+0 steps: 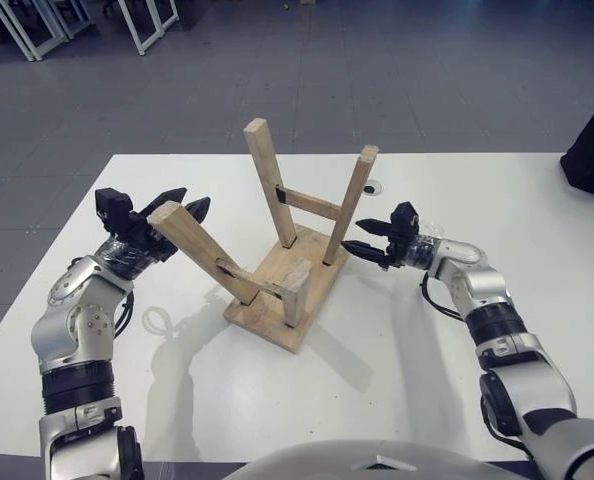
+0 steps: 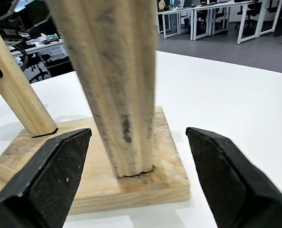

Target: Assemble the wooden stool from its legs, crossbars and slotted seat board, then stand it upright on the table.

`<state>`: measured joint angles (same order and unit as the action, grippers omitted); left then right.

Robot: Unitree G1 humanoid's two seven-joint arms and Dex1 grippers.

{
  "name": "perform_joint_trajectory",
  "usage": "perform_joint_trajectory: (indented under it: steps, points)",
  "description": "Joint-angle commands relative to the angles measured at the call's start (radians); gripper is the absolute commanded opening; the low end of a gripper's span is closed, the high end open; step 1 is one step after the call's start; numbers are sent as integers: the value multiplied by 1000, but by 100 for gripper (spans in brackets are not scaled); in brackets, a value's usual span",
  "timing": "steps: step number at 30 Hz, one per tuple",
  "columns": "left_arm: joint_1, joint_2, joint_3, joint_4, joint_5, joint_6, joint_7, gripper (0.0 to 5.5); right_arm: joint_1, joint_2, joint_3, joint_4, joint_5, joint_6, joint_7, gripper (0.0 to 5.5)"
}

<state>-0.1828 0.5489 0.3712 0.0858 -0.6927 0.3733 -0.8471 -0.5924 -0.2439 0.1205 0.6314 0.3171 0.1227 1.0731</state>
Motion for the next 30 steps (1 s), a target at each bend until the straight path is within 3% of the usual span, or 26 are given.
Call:
perform_joint_trajectory:
  steps: [1,15,23,30]
  points:
    - [-20,-3,-11,16,17,-15,-8,342,-50,6,5,54,-4,-15,102,368]
    - [-28,-4,-45,33,24,-31,-23,342,-189,109,-64,318,-58,-104,-10,368]
    - [-31,-3,-65,42,37,-37,-30,342,-193,114,-16,341,-92,-98,178,368]
    - [-16,4,-51,60,51,-46,-36,342,-33,13,48,64,-83,11,353,368]
